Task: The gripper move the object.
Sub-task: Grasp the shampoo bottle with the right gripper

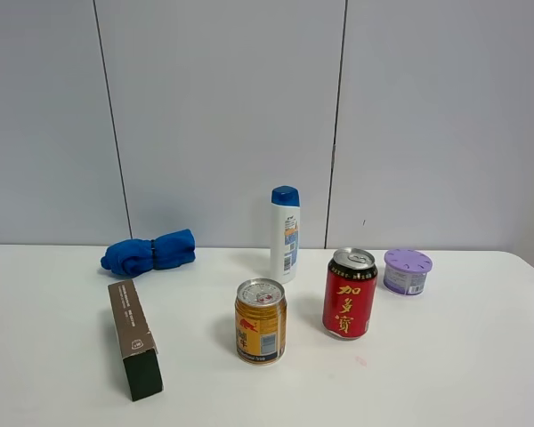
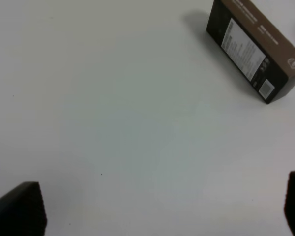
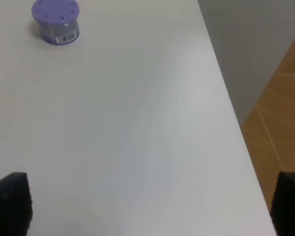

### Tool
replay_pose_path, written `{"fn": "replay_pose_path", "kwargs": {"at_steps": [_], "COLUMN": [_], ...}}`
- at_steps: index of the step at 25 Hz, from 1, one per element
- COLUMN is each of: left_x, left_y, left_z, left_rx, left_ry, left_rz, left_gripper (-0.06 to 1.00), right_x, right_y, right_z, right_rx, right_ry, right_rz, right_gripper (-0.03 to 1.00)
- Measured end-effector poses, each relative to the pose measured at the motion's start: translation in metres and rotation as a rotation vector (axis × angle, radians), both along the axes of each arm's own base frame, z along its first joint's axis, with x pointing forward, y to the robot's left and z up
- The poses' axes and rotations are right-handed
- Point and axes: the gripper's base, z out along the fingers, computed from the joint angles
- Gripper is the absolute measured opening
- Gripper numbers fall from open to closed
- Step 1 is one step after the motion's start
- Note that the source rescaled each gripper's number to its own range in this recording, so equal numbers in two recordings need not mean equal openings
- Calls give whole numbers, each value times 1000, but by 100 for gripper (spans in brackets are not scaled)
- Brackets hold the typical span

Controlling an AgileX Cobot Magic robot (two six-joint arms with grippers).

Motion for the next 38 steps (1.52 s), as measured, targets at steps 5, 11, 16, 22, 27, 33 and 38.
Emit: {"fn": "replay_pose_path", "kwargs": {"at_steps": [5,11,16,22,27,33,38], "left_x": [0,0,0,0,0,0,0], "left_y": [0,0,0,0,0,0,0], "left_z": [0,0,0,0,0,0,0], "left_rx": [0,0,0,0,0,0,0], "left_ry": [0,0,0,0,0,0,0], "left_rz": [0,0,0,0,0,0,0], "left_gripper": [100,100,100,100,100,100,100], "right_x": [-2,1,30,86,139,195,228], "right_y": [0,0,2,6,10,15,46], "right_z": [9,60,102,114,101,79,63], "right_rx": [-26,-51,-97,-73,-30,1,-62], "right_ry": [-43,-162,-224,-247,-145,-78,-94], "right_rz": [14,26,54,95,132,176,338], "right_gripper": [100,100,97,97,97,97,95]}}
